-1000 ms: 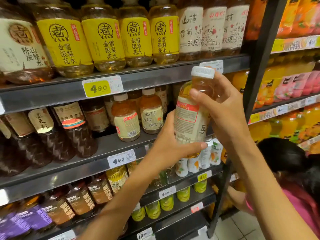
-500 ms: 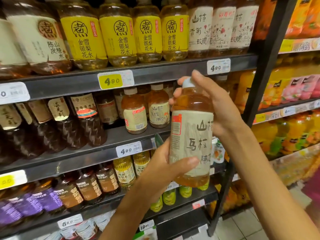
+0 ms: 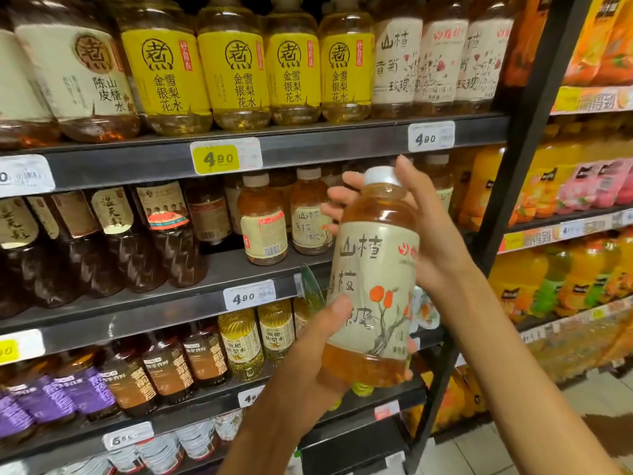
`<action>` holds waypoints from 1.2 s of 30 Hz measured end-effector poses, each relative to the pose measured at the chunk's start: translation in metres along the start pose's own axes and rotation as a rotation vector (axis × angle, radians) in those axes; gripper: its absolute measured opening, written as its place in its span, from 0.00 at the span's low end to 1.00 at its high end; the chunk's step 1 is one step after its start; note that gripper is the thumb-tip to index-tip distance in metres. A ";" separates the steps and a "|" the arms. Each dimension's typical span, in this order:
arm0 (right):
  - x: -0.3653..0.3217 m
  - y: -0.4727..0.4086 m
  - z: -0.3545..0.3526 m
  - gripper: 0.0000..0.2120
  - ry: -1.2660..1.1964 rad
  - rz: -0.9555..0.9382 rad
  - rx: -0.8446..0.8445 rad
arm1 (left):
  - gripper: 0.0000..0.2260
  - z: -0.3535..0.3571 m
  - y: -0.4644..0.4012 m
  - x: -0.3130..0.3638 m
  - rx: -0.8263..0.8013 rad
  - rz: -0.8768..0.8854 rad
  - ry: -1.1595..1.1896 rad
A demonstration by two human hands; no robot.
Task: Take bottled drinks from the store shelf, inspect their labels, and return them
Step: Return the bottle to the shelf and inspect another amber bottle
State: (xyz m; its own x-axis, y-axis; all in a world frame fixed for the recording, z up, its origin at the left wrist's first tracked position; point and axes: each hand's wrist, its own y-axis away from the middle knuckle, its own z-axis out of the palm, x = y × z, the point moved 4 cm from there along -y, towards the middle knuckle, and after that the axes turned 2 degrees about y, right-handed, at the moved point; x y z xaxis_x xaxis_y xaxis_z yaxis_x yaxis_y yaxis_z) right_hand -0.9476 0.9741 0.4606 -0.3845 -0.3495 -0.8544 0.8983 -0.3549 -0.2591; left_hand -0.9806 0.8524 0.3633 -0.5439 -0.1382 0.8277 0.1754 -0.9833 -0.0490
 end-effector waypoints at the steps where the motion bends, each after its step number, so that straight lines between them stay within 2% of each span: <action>1: 0.003 0.000 0.002 0.20 -0.051 -0.001 -0.016 | 0.40 0.002 -0.002 -0.003 -0.030 -0.007 0.029; 4: -0.001 0.001 0.003 0.16 -0.025 -0.058 0.020 | 0.42 -0.003 -0.004 -0.008 0.017 0.013 -0.017; 6: -0.010 0.005 -0.002 0.16 0.106 -0.094 0.120 | 0.35 -0.010 -0.004 0.000 0.104 0.133 -0.142; 8: -0.018 0.010 -0.006 0.15 0.270 -0.149 0.242 | 0.26 -0.008 -0.004 0.007 0.107 0.216 -0.222; 11: -0.015 0.012 -0.003 0.16 0.369 -0.154 0.330 | 0.24 -0.001 -0.006 0.004 0.151 0.198 -0.263; 15: -0.007 0.011 0.001 0.21 0.321 -0.033 0.281 | 0.28 -0.010 -0.001 -0.003 0.240 0.158 -0.101; 17: -0.002 0.013 0.000 0.21 0.194 0.014 0.250 | 0.34 -0.008 0.002 -0.003 0.151 0.044 0.098; 19: 0.007 0.014 0.002 0.20 0.044 0.025 0.213 | 0.36 0.004 0.007 -0.004 -0.007 -0.097 0.280; 21: 0.018 0.013 0.011 0.22 -0.120 0.062 0.129 | 0.33 0.011 0.011 -0.010 -0.099 -0.169 0.332; 23: 0.023 0.012 0.020 0.19 -0.195 0.086 0.072 | 0.32 0.012 0.015 -0.015 -0.141 -0.172 0.324; 25: 0.023 0.011 0.023 0.16 -0.193 0.099 0.070 | 0.32 0.012 0.019 -0.013 -0.119 -0.177 0.290; 28: 0.020 0.013 0.025 0.15 -0.104 0.142 0.118 | 0.31 -0.005 0.020 -0.003 0.121 -0.089 0.132; 30: 0.022 0.016 0.025 0.15 0.012 0.134 0.200 | 0.34 -0.012 0.025 0.003 0.217 -0.029 0.005; 32: 0.027 0.017 0.028 0.16 0.120 0.122 0.257 | 0.36 -0.010 0.034 0.003 0.232 0.004 -0.029; 36: 0.033 0.019 0.037 0.20 0.219 0.079 0.221 | 0.38 -0.010 0.044 0.001 0.157 -0.031 0.158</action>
State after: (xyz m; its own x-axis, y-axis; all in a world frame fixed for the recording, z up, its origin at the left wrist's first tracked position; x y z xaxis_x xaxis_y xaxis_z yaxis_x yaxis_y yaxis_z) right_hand -0.9507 0.9238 0.4444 -0.2390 -0.1973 -0.9508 0.8462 -0.5225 -0.1043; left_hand -0.9819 0.8079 0.3567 -0.6707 -0.1374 0.7289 0.2757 -0.9585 0.0730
